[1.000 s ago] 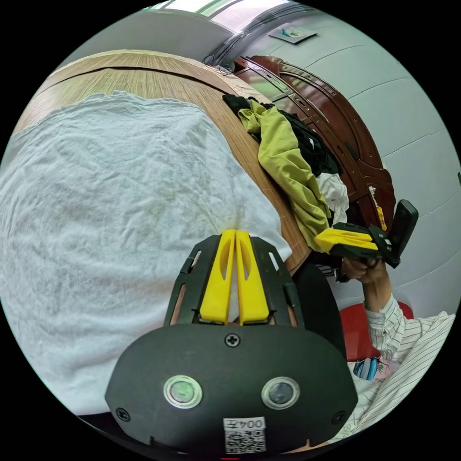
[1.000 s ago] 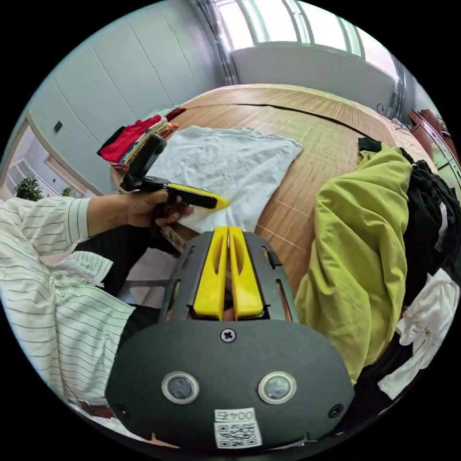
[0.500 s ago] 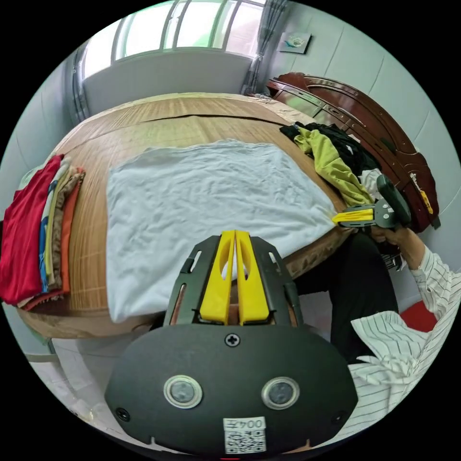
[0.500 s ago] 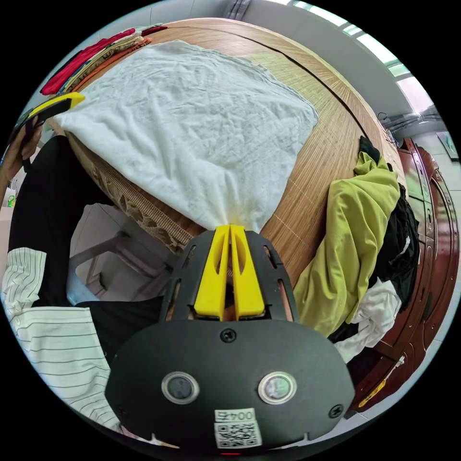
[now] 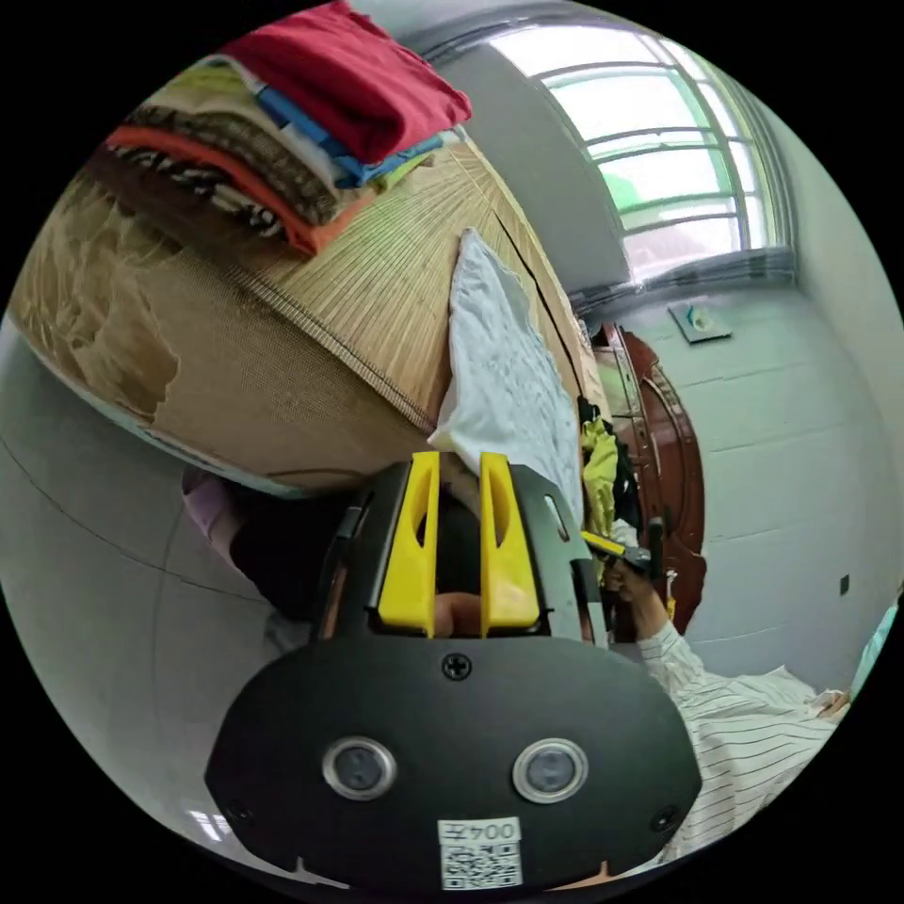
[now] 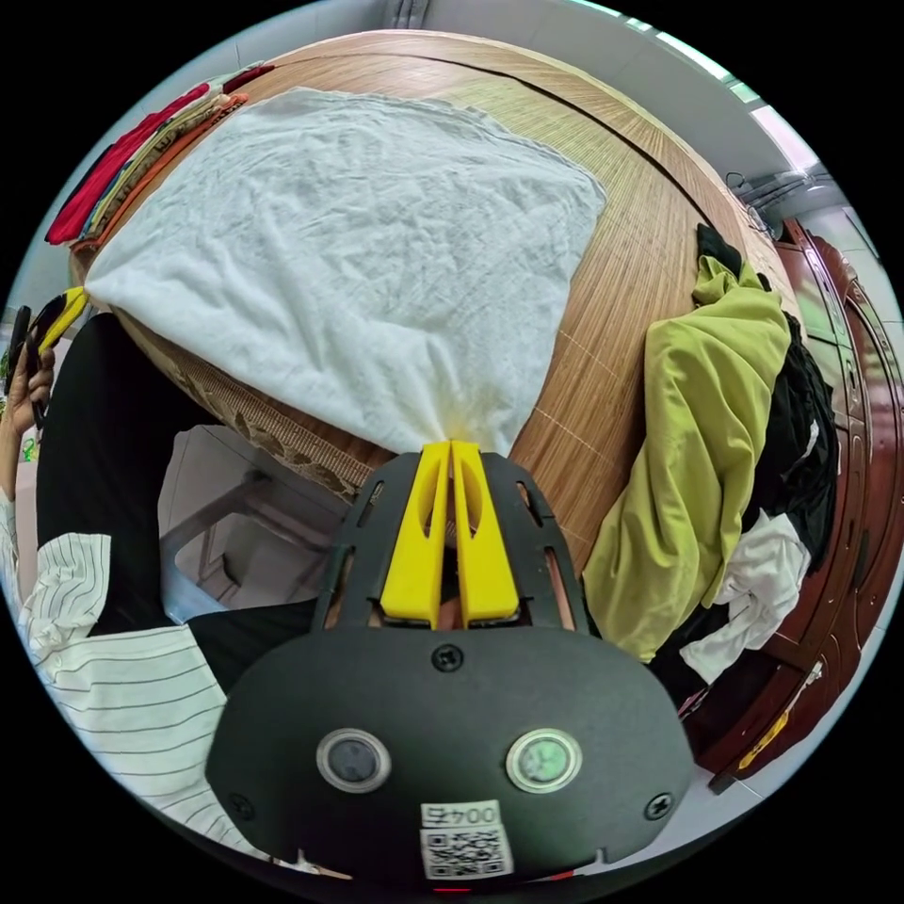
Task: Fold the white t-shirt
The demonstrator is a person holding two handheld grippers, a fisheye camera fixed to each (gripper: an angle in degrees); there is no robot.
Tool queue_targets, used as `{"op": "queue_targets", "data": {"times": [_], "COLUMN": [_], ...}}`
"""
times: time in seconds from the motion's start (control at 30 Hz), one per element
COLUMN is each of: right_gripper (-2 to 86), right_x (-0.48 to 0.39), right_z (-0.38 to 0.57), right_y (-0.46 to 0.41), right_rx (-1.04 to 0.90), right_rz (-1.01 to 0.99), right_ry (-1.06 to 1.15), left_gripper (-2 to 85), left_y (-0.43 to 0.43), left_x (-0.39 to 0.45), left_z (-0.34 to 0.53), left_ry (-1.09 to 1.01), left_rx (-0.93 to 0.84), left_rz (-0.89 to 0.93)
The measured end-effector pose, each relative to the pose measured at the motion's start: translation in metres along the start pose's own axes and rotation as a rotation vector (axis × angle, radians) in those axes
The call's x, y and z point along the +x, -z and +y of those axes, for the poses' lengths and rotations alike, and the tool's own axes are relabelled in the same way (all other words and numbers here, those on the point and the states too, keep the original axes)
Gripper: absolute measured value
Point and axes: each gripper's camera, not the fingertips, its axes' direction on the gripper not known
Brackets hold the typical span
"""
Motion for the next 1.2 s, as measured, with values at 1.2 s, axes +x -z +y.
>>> {"op": "queue_targets", "data": {"times": [1.2], "right_gripper": [-0.5], "right_x": [0.028], "right_z": [0.015], "right_y": [-0.009], "right_rx": [0.026], "right_rz": [-0.122], "right_ry": [-0.067], "left_gripper": [1.7], "left_y": [0.049], "left_x": [0.009], "left_z": [-0.037], "left_ry": [0.030], "left_rx": [-0.031], "left_rz": [-0.013]}}
